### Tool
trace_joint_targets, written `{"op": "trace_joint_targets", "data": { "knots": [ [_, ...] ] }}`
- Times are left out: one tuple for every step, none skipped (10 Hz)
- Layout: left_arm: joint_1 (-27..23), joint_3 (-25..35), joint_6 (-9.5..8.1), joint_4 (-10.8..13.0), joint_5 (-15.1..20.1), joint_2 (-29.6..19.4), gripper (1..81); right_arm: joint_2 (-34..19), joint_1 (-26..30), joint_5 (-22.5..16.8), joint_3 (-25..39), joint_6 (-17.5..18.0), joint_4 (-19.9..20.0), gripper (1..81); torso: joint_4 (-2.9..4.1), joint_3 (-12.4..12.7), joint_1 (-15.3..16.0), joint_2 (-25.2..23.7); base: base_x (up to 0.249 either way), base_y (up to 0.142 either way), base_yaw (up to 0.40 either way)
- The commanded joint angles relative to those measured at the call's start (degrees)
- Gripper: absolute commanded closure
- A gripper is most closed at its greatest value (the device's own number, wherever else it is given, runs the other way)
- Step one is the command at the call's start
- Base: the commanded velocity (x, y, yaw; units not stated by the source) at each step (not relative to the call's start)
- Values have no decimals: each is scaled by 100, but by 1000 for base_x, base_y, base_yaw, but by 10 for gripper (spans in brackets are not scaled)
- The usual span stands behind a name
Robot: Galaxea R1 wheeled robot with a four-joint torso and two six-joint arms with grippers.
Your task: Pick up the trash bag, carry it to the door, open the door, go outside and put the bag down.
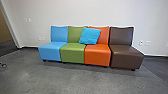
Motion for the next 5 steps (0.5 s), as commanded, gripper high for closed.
{"op": "trace_joint_targets", "data": {
  "knots": [
    [-738,-37,20,-45,-146,28,10,-353,326,-375,194,-3,60,10,0,0,0,0,0,0,0],
    [-765,-37,20,-45,-181,81,10,-336,308,-375,168,-3,60,10,0,0,0,0,0,0,0],
    [-773,-37,20,-10,-190,195,10,-309,299,-375,150,-3,60,10,0,-2,0,0,0,0,0],
    [-773,-37,20,42,-269,353,10,-275,299,-375,132,-3,60,10,0,-2,0,0,0,0,0],
    [-773,-37,20,60,-287,477,10,-248,317,-375,114,-3,60,10,0,-2,2,0,0,0,0]
  ]
}}
